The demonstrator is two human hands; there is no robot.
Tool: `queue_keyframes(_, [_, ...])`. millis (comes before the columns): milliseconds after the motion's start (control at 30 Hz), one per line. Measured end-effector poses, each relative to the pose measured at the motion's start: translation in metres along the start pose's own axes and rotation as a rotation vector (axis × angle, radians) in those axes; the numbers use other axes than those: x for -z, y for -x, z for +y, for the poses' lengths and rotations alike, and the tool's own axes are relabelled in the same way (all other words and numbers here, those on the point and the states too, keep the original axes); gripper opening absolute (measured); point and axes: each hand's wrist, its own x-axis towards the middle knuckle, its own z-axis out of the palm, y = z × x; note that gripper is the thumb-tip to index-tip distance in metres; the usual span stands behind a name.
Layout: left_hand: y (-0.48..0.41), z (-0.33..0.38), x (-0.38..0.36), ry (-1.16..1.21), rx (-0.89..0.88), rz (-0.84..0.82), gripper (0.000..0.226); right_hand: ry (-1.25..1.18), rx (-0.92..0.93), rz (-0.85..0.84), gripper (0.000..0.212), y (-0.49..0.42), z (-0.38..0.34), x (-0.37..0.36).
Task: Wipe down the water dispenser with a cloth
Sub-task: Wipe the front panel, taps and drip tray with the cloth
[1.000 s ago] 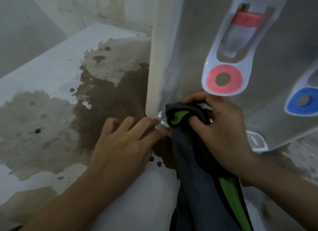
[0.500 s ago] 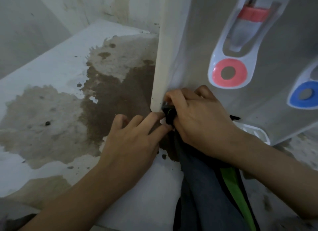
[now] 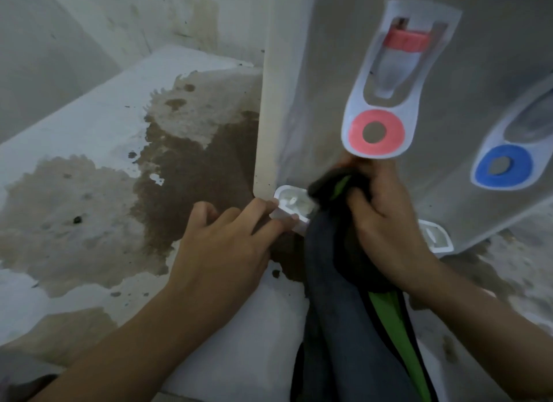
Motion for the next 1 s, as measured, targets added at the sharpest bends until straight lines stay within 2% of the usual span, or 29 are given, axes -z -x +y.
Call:
queue_keyframes(100, [-0.001,0.0,0.0,0.021,-0.005,-0.018,0.039,0.13,0.043,0.109,0.039,0.015,0.0,0.018])
queue_keyframes(200, [-0.002,-0.001,0.0,0.03,-0.015,-0.021,0.04,0.248,0.068,0.054,0.044,0.015,0.007,0.025])
queue_keyframes(400, [-0.002,0.0,0.0,0.033,0.001,-0.029,0.041,0.318,0.151,-0.006,0.033,0.0,0.002,0.017])
queue_keyframes(600, [-0.002,0.0,-0.002,-0.004,-0.004,0.003,0.039,0.287,0.13,-0.253,0.033,-0.025,-0.014,-0.01])
queue_keyframes(700, [-0.002,0.0,-0.002,0.004,-0.008,0.014,0.037,0.593,0.141,-0.319,0.031,-0.031,-0.02,-0.018])
queue_keyframes(800, [-0.001,0.001,-0.003,0.016,-0.014,0.029,0.037,0.887,0.211,-0.201,0.03,-0.03,-0.024,-0.029])
queue_keyframes(867, [-0.001,0.002,-0.003,0.031,-0.016,0.044,0.038,1.021,0.226,0.01,0.043,-0.032,-0.023,-0.037])
queue_keyframes(933, [-0.001,0.003,-0.003,0.035,-0.019,0.056,0.041,1.148,0.218,0.098,0.052,-0.031,-0.022,-0.044])
queue_keyframes(1000, [-0.002,0.004,-0.002,0.032,-0.022,0.062,0.04,1.186,0.243,0.149,0.044,-0.031,-0.022,-0.047])
